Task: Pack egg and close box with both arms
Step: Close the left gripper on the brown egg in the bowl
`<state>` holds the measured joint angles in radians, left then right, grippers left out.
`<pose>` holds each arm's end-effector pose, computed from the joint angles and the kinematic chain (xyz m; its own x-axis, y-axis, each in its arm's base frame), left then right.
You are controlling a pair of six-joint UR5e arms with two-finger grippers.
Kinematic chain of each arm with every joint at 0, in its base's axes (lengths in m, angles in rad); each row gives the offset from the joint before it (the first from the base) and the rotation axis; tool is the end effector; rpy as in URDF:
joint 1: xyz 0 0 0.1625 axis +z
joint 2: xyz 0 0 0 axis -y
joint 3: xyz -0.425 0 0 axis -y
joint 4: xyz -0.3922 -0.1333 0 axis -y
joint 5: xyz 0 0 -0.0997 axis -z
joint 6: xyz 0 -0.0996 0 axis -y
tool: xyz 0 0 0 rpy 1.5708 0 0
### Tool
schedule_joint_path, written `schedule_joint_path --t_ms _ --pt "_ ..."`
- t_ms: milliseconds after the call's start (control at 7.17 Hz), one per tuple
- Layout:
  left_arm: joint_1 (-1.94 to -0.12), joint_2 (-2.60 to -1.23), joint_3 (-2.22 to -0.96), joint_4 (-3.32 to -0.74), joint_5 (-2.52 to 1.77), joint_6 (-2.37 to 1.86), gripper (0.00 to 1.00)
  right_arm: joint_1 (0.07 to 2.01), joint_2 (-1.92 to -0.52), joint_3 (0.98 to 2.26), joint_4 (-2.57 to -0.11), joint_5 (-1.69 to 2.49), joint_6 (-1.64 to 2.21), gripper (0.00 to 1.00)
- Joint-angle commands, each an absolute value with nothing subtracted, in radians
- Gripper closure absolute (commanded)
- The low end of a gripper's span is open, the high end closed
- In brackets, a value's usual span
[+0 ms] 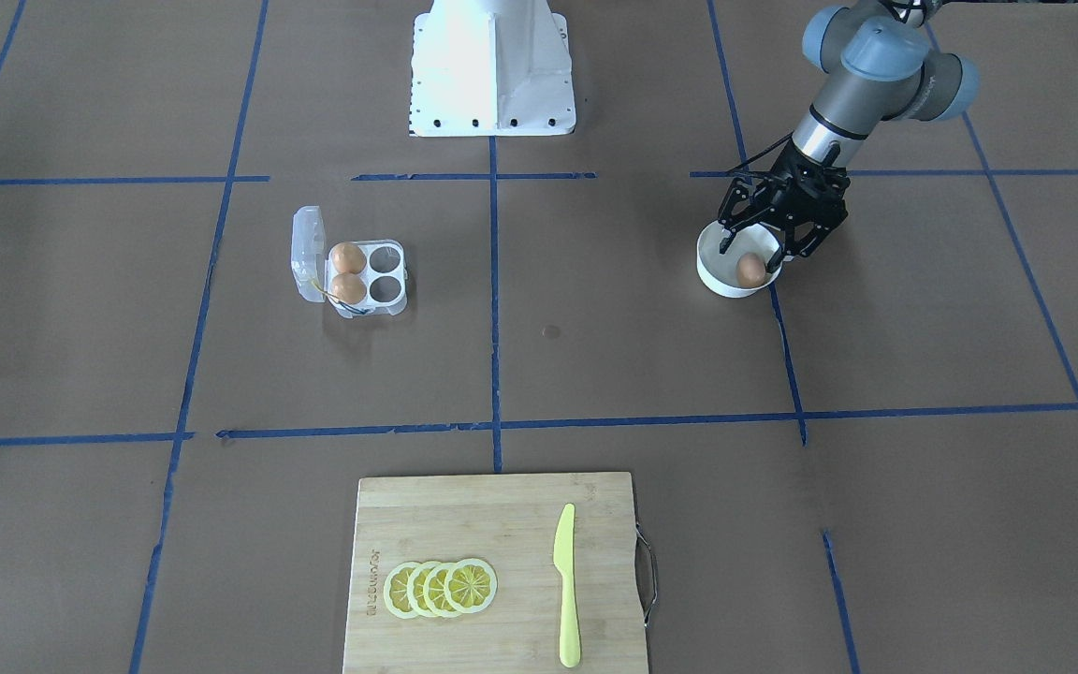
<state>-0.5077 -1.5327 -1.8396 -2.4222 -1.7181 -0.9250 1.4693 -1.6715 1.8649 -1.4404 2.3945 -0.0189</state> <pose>0.3787 -0.3465 0.4557 0.5489 0.3759 -0.7466 0.0467 0.8780 0.4764 0.0135 -0.4620 0.5424 0.6504 -0.3188 0.6894 0.1084 0.9373 0.3313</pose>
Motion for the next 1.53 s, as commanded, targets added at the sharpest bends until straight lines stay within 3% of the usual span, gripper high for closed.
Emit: schedule_joint_path --t_ms 0,279,698,837,1116,1256,1395 --pt "-0.506 -1.537 -1.835 -2.422 -1.718 -0.925 0.22 1.47 -1.672 1.864 -1.44 2.395 -0.02 0.0" --pt "-0.506 -1.589 -1.792 -2.421 -1.718 -0.925 0.23 1.47 -1.672 1.864 -1.44 2.393 -0.021 0.0" --pt "-0.506 -1.597 -1.784 -2.421 -1.718 -0.923 0.35 1.47 -1.672 1.862 -1.44 2.393 -0.021 0.0" --pt "-0.506 -1.595 -1.787 -2.421 -1.718 -0.923 0.49 1.47 -1.672 1.862 -1.44 2.393 -0.021 0.0" --pt "-0.511 -1.592 -1.802 -2.422 -1.717 -0.917 0.93 1.47 -1.672 1.862 -1.44 2.393 -0.021 0.0" --pt "-0.515 -1.586 -1.822 -2.422 -1.717 -0.913 1.0 1.468 -1.672 1.862 -1.44 2.393 -0.021 0.0" --pt "-0.52 -1.585 -1.842 -2.422 -1.718 -0.911 1.0 1.47 -1.672 1.862 -1.44 2.393 -0.02 0.0"
